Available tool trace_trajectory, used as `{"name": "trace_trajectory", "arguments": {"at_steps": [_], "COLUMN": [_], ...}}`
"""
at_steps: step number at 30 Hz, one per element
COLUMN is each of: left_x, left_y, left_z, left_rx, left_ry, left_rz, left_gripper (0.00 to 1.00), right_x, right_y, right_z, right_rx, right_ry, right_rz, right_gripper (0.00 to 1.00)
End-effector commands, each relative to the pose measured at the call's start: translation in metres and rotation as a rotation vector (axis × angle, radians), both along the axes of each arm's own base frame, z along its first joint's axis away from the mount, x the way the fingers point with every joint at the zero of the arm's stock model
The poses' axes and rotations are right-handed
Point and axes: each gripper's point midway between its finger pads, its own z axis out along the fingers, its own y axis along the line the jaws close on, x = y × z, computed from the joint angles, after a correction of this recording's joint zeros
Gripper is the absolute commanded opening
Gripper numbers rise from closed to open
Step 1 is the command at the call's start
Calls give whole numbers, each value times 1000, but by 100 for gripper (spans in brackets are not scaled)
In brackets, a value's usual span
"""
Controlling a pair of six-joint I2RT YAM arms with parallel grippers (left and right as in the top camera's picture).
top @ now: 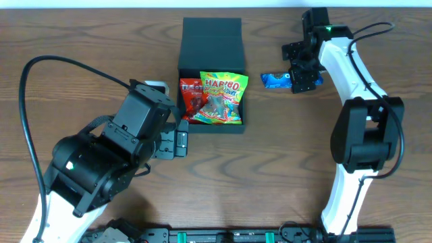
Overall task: Pack container
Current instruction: 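Grasp the blue Oreo pack with the right gripper and lift it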
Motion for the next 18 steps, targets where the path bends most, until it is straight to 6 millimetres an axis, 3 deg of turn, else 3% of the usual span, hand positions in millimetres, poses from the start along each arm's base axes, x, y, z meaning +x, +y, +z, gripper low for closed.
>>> {"name": "trace_trajectory", "arguments": {"at_steps": [1,9,18], "left_x": [-2,-2,-2], "left_y": [-2,-2,-2], "left_z": [1,1,1], "left_rx": [-10,-8,-9], "left_ry": [9,11,10], "left_rz": [-17,-18,-17], "left_gripper": [95,95,95], "right_x": [2,9,8], "right_y": [-7,8,6], "right_z": [-15,-53,-56], "right_rx": [-15,95,83], "right_ry": [29,66,69], "right_rz": [-28,-13,-7], "right_gripper": [99,99,99]}}
